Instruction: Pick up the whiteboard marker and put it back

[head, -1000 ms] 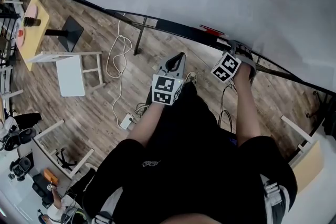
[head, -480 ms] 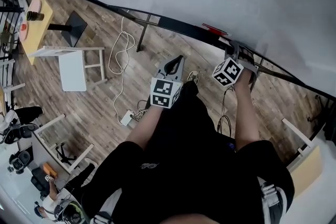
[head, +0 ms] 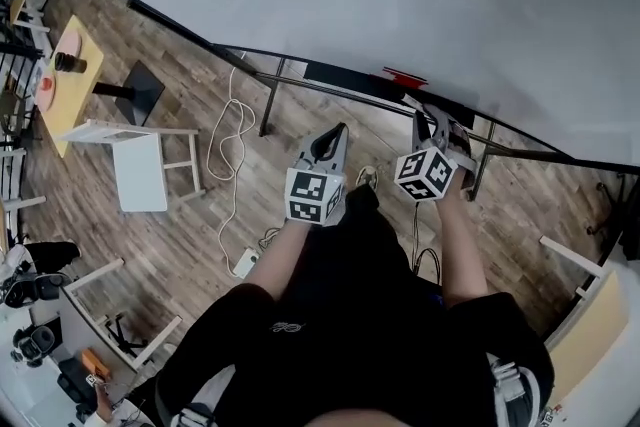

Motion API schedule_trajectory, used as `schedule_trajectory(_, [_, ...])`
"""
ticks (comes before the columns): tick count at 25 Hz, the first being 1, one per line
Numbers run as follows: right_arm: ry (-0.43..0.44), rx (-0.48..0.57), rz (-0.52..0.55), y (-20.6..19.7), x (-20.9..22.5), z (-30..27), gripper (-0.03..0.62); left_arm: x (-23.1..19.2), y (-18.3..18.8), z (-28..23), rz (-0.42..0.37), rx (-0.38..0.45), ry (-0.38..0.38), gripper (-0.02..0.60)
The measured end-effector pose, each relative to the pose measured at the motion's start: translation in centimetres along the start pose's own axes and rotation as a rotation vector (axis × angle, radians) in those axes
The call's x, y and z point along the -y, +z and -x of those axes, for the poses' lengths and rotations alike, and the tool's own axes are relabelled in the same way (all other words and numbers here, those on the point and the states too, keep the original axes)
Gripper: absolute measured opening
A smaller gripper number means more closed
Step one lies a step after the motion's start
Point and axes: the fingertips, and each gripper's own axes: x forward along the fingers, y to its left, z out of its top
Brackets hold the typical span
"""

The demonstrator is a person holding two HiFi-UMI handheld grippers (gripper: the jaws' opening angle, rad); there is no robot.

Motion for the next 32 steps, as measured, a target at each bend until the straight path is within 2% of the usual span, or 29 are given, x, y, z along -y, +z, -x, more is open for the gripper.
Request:
schedule_trajectory(3, [-0.033,0.099,-0.167,3.6,-1.1,2.9,0.054,-2.1,0.9,2.3,-0.01,0.039,0.021,0.007])
schedule_trajectory(6, [-0.058,0.141,-0.273,5.8,-3.0,4.9,0.054,-3.8,1.5,4.4,-0.022,0.072,0.019,0.007])
schedule_trajectory(10, [-0.066,0.153,-0.319,8.2,-5.9,6.8,0.054,-5.0,1.7,7.1,-0.021,0.106,-0.011,0.007])
schedule_trajectory(15, [-0.138,0.2,-0.382,11.2,-9.0,10.1,0.054,-5.6,0.7,11.2,-0.042,0.133,-0.068,0.008])
schedule_trajectory(21, [-0.192,0.333,-0.597,15.0,-14.4,14.4,0.054,-6.9,0.0,18.0,-0.083,0.17,-0.112,0.008])
schedule_trajectory(25, [-0.196,0.419,-0.655,17.6,-16.5,16.8,0.054,-7.9,-0.3,21.3,-0.074,0.198,-0.105,0.006])
schedule_trajectory(30, [-0.186,0.541,-0.735,19.4,-16.3,20.5,0.054,-7.4,1.3,23.5,-0.078,0.25,-0.077,0.007])
schedule_trajectory(32, [-0.164,0.578,-0.732,20.3,-16.4,21.7,0.054,-7.3,2.3,23.8,-0.084,0.271,-0.063,0.006])
